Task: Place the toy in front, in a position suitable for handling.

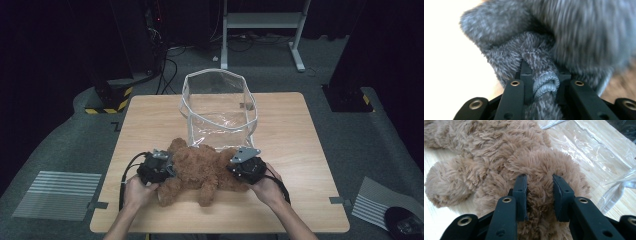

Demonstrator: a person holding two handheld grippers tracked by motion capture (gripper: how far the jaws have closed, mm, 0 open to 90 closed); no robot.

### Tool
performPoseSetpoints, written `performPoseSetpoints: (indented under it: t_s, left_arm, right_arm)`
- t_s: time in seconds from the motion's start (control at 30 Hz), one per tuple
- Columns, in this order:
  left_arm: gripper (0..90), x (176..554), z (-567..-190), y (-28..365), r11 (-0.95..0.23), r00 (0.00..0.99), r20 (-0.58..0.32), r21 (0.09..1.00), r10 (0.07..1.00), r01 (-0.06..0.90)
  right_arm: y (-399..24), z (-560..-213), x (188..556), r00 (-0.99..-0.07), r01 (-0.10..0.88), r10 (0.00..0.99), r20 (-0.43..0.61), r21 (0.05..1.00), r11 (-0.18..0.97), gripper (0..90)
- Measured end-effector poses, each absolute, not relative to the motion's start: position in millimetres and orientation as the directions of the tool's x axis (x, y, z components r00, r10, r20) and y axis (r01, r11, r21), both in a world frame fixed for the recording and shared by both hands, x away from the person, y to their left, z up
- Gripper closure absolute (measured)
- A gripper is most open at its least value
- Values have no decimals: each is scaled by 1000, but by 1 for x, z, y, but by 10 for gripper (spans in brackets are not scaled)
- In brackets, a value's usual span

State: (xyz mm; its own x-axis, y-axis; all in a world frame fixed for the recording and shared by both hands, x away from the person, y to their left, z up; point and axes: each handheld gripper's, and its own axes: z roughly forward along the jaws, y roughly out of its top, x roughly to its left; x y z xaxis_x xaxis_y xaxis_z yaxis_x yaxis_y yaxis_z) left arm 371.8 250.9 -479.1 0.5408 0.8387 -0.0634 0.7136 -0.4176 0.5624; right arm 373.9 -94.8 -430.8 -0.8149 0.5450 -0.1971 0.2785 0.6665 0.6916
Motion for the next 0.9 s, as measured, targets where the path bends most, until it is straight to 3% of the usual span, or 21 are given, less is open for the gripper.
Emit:
performPoseSetpoints:
  t_s: [0.17,0.57,0.9]
  left_arm:
    - [749,344,-457,263,-313,572,-189,680,798,663]
    - [752,340,-478,241,-330,572,-183,662,800,673]
    - [751,291,-445,230,-373,627,-120,713,770,594]
  right_arm:
    - [-94,-430,375,-814,281,549,-193,695,662,677]
    - [-99,-430,376,-802,303,573,-167,712,633,705]
    - [-95,-429,373,-790,323,596,-143,729,603,793]
